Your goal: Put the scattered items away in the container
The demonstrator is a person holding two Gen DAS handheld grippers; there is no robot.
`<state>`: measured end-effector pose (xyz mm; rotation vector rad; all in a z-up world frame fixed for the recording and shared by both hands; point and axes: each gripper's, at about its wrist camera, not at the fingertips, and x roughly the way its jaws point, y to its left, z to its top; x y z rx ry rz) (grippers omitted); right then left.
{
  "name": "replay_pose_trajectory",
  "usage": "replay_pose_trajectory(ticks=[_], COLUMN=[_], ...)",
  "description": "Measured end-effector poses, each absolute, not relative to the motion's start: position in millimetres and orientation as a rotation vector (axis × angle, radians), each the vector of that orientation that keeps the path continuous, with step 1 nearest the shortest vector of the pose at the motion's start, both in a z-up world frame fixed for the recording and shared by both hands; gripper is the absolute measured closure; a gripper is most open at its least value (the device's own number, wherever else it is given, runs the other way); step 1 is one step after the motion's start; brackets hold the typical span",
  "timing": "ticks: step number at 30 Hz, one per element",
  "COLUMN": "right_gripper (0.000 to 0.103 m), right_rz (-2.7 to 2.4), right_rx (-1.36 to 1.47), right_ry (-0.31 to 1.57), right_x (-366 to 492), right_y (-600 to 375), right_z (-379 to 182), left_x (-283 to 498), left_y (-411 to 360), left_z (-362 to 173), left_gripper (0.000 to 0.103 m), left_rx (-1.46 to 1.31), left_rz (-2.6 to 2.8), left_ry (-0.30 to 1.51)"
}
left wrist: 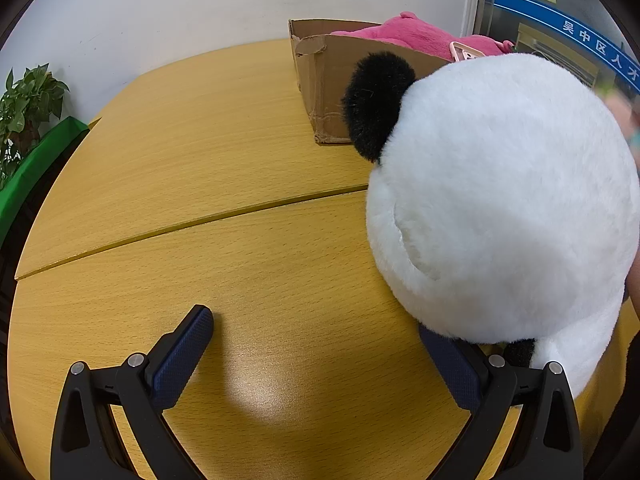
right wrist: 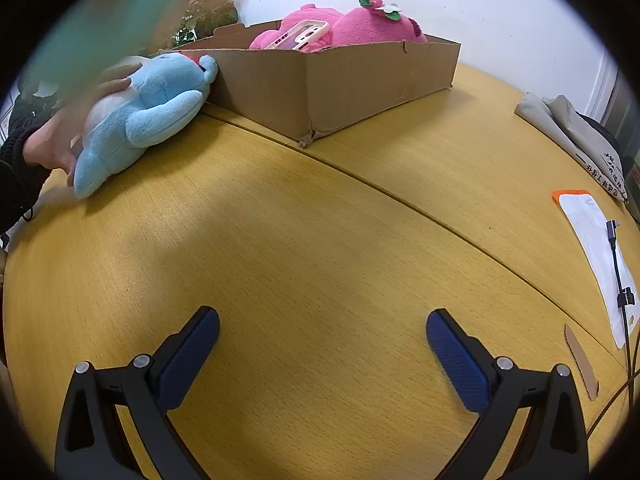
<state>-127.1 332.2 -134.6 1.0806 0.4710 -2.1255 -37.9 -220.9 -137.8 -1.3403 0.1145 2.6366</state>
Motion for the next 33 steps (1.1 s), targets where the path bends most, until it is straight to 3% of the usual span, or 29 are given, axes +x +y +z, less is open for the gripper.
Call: replay_pose_trajectory(ticks=[33], right_gripper=[0.0], right_rz=[-2.126], right_rx=[1.081], right_ry=[0.471], right_x=[-126.7], right_y=[332.3], right_z=[-134.5], left_x=[-41.7], left_y=[-227.0], left_z=[-137.4], left_gripper=[0.0], left_rx=[-1.341], left_rz=[2.637], left_ry=[0.114])
